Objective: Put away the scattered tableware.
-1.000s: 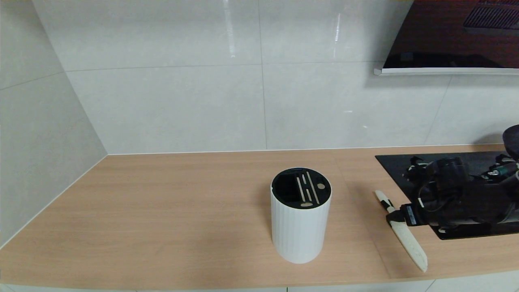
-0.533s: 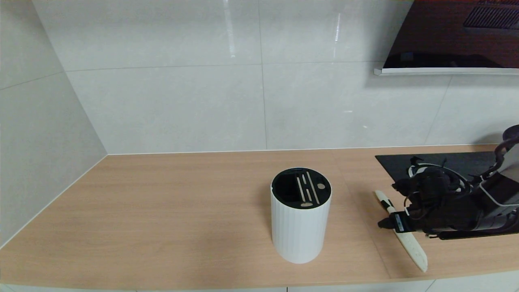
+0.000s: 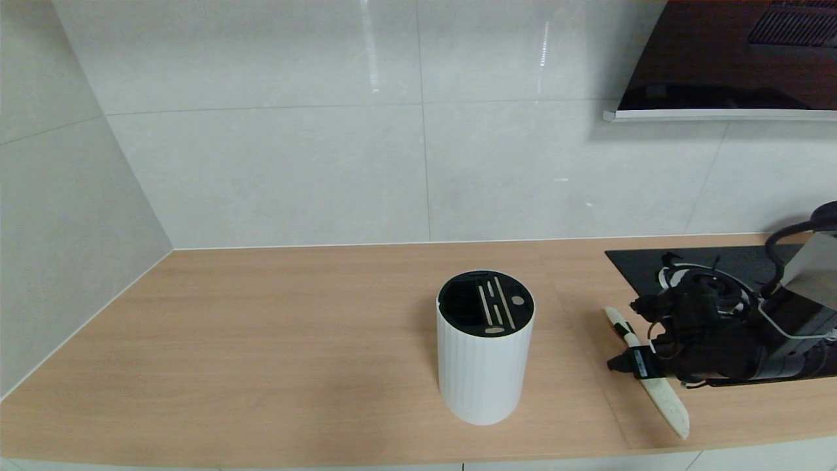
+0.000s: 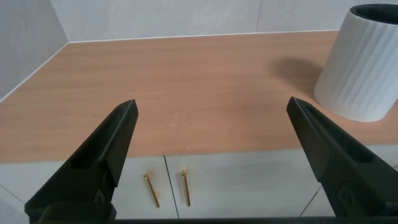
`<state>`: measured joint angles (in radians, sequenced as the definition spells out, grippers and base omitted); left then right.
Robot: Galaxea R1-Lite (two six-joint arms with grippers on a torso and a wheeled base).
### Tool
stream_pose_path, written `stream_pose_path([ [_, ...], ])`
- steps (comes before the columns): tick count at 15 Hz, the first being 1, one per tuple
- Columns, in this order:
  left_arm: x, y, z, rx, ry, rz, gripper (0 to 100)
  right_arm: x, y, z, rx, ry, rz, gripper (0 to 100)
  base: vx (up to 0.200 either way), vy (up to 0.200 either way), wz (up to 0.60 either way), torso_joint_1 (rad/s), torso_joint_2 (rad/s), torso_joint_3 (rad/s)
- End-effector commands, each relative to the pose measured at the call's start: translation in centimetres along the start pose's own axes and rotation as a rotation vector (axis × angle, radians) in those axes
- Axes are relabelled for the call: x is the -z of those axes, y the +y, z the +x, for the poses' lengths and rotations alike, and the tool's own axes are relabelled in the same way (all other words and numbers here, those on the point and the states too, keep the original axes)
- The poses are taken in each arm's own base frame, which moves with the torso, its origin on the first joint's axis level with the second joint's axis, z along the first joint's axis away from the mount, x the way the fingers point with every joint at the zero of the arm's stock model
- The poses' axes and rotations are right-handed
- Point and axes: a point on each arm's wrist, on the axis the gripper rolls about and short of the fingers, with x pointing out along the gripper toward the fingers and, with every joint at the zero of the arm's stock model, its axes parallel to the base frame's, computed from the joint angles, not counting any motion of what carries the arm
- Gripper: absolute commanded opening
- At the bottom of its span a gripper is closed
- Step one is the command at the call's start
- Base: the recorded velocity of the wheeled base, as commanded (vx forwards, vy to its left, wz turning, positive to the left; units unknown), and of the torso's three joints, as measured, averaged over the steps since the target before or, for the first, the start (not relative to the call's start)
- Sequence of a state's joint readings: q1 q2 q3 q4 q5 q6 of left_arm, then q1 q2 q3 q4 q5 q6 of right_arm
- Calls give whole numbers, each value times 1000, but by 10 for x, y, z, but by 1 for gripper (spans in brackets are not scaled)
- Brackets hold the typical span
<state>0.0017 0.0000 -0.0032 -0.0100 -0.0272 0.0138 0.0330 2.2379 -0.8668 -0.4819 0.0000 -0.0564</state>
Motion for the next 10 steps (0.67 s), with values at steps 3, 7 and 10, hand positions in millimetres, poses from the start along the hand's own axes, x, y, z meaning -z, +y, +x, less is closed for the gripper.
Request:
stream_pose_path([
  [3, 0, 0, 0, 1, -2, 0, 100, -1, -4, 0, 6, -5, 9, 100, 0, 0, 0, 0, 0, 0],
  [7, 0, 0, 0, -1, -1, 0, 100, -4, -8, -2, 16, -15, 14, 100, 0, 0, 0, 0, 0, 0],
  [10, 0, 0, 0, -1, -1, 0, 100, -4, -8, -2, 17, -15, 14, 100, 0, 0, 0, 0, 0, 0],
])
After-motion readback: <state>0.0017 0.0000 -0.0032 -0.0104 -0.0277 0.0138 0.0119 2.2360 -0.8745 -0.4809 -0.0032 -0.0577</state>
